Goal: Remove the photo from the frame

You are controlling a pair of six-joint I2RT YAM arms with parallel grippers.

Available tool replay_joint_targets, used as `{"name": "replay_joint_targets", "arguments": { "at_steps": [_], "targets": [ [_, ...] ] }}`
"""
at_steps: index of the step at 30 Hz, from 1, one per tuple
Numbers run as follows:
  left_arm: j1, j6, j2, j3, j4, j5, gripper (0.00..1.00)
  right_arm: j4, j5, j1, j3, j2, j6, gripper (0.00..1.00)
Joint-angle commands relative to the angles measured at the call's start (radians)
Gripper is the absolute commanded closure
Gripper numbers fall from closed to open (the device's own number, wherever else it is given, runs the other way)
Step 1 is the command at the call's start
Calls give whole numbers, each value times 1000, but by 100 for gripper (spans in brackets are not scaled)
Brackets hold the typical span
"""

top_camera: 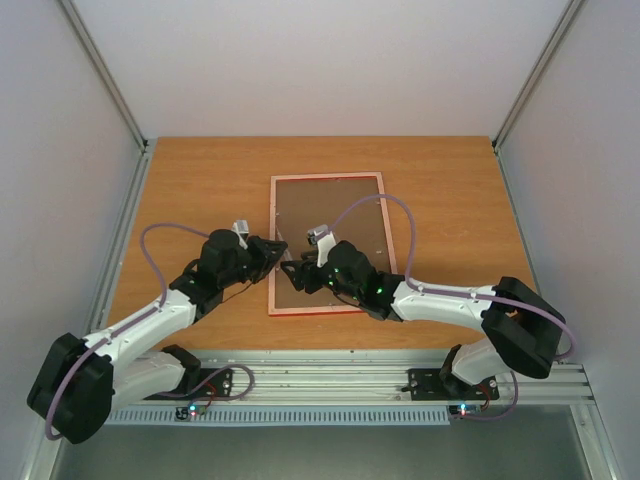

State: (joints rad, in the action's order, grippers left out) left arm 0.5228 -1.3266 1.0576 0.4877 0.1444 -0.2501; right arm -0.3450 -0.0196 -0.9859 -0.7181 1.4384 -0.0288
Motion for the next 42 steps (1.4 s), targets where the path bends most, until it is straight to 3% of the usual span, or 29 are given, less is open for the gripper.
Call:
{"name": "replay_joint_targets", "arguments": {
  "at_steps": [1, 13, 25, 38, 42],
  "targets": [
    [15, -71, 19, -10, 127, 12, 100, -64, -40, -7, -29, 23, 13, 36],
    [35, -120, -19, -41, 140, 69, 100, -140, -33, -6, -19, 55, 41, 58],
    [38, -170, -21, -80, 212, 88, 99, -151, -8, -6, -23, 87, 30, 72],
    [40, -199, -22, -120, 276, 118, 99, -114, 9, -6, -45, 120, -20, 71],
    [39, -207, -22, -126, 291, 118, 99, -106, 8, -7, -47, 116, -16, 77]
  ]
}}
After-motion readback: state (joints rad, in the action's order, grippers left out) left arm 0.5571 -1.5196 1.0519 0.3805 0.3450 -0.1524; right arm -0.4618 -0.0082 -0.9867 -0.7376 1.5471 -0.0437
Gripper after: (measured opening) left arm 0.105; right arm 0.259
